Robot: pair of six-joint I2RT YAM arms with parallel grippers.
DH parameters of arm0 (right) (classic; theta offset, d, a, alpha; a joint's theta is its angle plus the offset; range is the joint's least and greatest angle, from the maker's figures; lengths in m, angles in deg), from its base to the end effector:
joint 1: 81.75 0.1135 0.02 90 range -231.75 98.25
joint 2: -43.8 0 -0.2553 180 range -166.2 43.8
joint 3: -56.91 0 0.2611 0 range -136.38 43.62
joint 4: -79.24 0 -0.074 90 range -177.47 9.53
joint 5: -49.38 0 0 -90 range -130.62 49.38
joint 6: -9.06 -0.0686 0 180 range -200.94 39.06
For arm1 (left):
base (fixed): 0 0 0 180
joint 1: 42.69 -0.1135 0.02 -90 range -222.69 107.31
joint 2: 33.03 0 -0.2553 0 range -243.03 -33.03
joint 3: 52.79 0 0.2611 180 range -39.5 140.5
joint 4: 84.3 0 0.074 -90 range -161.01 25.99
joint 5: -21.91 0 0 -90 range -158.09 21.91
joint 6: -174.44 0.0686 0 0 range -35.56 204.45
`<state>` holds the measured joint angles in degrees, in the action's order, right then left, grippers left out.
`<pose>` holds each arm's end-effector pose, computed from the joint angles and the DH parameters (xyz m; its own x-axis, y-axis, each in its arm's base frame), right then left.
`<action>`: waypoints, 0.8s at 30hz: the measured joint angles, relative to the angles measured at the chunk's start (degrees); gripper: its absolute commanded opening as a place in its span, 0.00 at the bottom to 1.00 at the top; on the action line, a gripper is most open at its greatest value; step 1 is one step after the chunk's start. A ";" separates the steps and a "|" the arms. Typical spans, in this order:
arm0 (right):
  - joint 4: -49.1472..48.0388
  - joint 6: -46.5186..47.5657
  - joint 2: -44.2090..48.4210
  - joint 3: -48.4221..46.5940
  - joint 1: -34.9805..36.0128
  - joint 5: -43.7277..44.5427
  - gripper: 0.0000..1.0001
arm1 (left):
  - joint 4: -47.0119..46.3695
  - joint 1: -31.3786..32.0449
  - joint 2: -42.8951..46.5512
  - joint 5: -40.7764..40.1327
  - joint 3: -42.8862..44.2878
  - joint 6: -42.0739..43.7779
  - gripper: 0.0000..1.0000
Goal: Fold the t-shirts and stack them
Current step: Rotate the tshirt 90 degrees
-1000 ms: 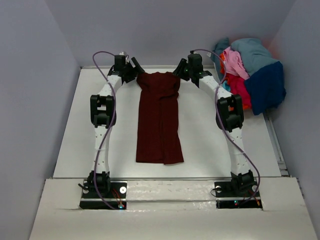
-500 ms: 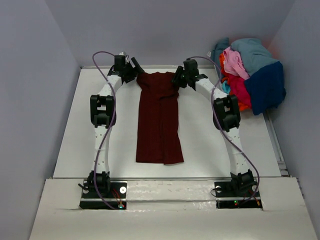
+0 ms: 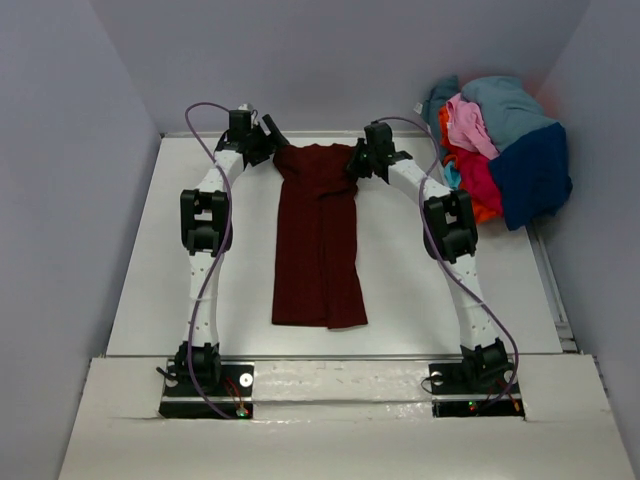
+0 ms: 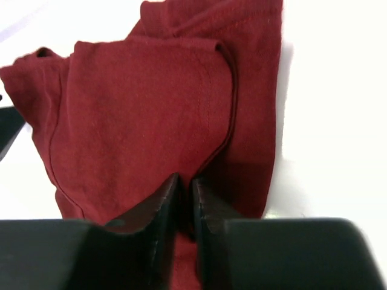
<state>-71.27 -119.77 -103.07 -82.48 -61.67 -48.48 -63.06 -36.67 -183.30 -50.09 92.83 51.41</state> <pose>0.5660 0.2169 0.1337 -0.7176 0.3990 -0.5708 0.0093 0.8250 0.5650 0.6215 -0.0869 0.1581 -0.5691 -0.4613 -0.6807 0.0787 0.7935 -0.6035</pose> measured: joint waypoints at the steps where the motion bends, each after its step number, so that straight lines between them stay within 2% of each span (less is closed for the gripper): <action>1: -0.20 0.13 -0.09 -0.20 0.00 0.28 0.07 | 0.00 0.00 0.00 0.02 0.00 0.02 0.93; 7: -4.13 1.57 -0.02 0.63 0.00 2.12 0.07 | 0.00 0.00 0.00 0.24 0.00 0.20 0.93; 15: -13.40 4.42 6.05 14.67 0.00 4.90 0.07 | 0.00 0.00 0.00 0.26 0.00 0.20 0.93; 24: -20.06 5.03 11.52 20.68 0.00 7.32 0.07 | 0.02 0.00 0.00 0.22 -0.63 0.24 0.93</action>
<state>-91.33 -114.74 -91.55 -61.81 -61.67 -41.16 -63.04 -36.67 -183.30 -49.88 92.20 51.65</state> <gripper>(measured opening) 0.079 0.930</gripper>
